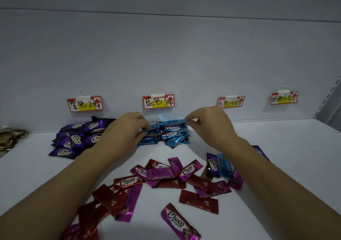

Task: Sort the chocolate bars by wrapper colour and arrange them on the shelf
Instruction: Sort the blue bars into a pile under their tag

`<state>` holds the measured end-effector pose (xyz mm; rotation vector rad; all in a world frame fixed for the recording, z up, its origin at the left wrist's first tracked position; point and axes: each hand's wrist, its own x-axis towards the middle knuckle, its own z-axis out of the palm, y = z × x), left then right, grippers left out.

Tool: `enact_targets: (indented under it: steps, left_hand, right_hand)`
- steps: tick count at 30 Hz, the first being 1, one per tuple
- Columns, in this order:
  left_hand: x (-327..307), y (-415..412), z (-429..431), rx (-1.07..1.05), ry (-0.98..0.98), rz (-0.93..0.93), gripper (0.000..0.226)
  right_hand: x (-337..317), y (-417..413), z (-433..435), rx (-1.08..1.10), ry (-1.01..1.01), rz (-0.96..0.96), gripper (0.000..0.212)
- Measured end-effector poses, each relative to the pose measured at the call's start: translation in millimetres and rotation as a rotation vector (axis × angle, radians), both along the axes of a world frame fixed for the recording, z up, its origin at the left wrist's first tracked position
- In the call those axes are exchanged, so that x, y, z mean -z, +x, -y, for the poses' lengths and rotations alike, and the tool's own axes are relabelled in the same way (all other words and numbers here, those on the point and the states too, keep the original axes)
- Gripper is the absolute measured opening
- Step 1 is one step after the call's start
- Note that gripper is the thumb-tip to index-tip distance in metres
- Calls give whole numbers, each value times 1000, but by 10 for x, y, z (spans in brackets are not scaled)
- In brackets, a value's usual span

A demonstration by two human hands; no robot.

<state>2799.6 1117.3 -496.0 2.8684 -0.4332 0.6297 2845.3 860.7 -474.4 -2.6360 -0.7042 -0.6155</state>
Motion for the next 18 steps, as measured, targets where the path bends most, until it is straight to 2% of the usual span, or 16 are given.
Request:
enact_targets:
  steps: [3, 5, 8, 11, 14, 18]
  left_hand:
    - [-85, -47, 66, 24, 15, -19, 21]
    - [-164, -101, 142, 70, 31, -60, 22]
    - [-300, -180, 305, 144, 127, -186, 23]
    - [-409, -229, 576, 204, 205, -256, 24]
    - [-417, -280, 940, 254, 167, -263, 30]
    - [-232, -296, 1341, 208, 67, -360, 45]
  right_hand:
    - [-127, -9, 209, 48, 70, -26, 15]
    - [-195, -8, 364, 29, 44, -83, 11]
    - [-296, -31, 606, -60, -95, -325, 11]
    - [-337, -55, 750, -151, -299, -637, 26]
    - [-286, -58, 759, -228, -382, -792, 32]
    - [-247, -33, 781, -242, -357, -842, 26]
